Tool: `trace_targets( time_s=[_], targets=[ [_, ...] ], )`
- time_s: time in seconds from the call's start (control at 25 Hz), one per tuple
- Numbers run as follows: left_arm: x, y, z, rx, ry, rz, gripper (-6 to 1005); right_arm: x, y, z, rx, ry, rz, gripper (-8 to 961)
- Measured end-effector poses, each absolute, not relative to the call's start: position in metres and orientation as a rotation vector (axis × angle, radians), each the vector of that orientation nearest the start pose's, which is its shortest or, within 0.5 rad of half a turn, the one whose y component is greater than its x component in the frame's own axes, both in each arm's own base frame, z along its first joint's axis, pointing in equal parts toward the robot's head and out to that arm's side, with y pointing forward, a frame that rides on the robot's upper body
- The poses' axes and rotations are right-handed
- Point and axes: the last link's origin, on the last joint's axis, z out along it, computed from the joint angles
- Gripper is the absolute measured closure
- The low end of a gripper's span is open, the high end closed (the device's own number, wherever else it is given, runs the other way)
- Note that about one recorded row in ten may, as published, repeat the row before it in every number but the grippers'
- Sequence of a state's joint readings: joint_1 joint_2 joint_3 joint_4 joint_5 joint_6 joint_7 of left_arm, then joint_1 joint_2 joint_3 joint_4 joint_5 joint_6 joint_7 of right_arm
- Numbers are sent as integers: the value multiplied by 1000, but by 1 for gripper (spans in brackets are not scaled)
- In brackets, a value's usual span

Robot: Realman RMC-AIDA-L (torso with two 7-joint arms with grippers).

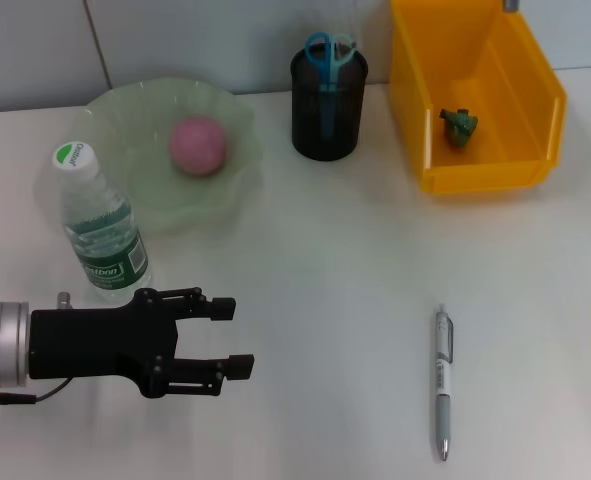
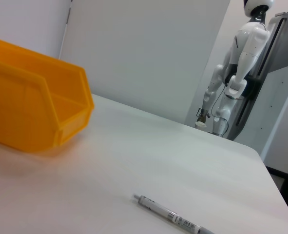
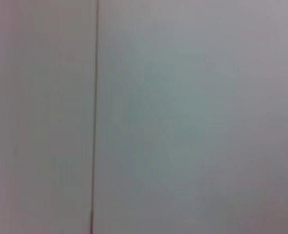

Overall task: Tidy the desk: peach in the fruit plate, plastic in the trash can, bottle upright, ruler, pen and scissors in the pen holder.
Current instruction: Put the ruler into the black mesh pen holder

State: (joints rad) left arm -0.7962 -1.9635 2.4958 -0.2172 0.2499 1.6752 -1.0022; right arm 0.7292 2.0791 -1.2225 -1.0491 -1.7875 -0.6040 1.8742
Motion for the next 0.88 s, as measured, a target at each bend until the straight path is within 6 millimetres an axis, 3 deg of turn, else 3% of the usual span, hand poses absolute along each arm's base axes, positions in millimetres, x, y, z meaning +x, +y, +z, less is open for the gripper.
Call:
trace_targets(
  time_s=[0.48,0.88],
  targets=[
    [-262,307,-31,-3001,-549,-744,200,118,488,16,-2094,461,719,571],
    [-261,309,-31,-2996,-557,-744,200,131,489,10,-2044,473,748,572]
  ],
)
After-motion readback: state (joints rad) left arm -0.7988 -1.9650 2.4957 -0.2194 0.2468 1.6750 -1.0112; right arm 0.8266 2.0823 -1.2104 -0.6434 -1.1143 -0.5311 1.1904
